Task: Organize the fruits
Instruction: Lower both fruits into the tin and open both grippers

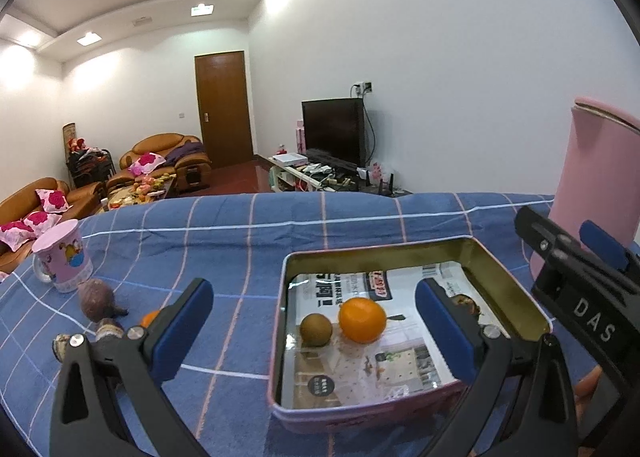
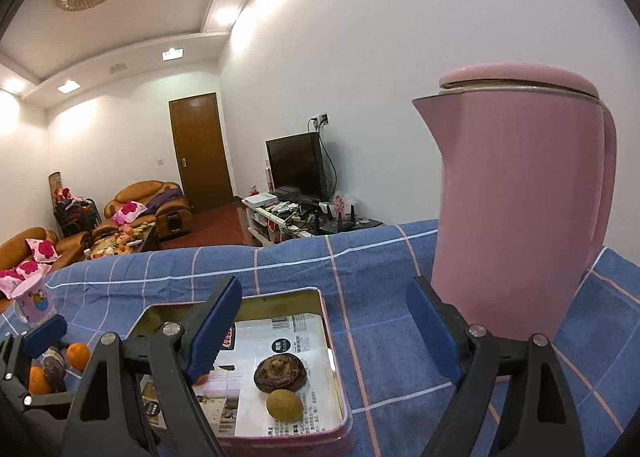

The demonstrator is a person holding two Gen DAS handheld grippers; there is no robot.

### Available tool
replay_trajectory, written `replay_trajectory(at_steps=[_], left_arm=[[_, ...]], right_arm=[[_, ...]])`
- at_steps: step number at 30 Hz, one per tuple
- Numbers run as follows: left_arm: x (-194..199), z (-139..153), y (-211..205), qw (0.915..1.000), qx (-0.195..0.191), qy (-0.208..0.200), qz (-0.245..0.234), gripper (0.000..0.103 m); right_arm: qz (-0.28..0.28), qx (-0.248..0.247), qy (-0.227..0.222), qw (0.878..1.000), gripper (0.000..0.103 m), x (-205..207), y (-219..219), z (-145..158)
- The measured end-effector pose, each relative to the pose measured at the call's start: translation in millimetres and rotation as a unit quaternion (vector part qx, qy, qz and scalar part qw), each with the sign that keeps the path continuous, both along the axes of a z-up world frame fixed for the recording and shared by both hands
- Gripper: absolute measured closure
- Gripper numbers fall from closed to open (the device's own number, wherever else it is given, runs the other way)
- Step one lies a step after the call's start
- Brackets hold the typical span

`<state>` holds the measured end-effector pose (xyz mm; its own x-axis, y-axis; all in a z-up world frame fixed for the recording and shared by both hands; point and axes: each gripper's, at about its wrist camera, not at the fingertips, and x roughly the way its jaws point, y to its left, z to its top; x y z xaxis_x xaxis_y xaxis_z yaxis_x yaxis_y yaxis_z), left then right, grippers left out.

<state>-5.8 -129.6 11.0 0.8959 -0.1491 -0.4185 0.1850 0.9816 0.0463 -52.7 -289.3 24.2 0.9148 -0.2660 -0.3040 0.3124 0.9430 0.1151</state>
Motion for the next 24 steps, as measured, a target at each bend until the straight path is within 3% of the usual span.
replay_trajectory(at_steps=[24], left_arm=[[-20.1, -1.0, 35.6, 0.9997, 0.012, -0.02, 0.008, 0.0]], right_arm=[[0.014, 0.014, 0.015, 1.0, 0.017, -25.3, 24.3, -3.1]])
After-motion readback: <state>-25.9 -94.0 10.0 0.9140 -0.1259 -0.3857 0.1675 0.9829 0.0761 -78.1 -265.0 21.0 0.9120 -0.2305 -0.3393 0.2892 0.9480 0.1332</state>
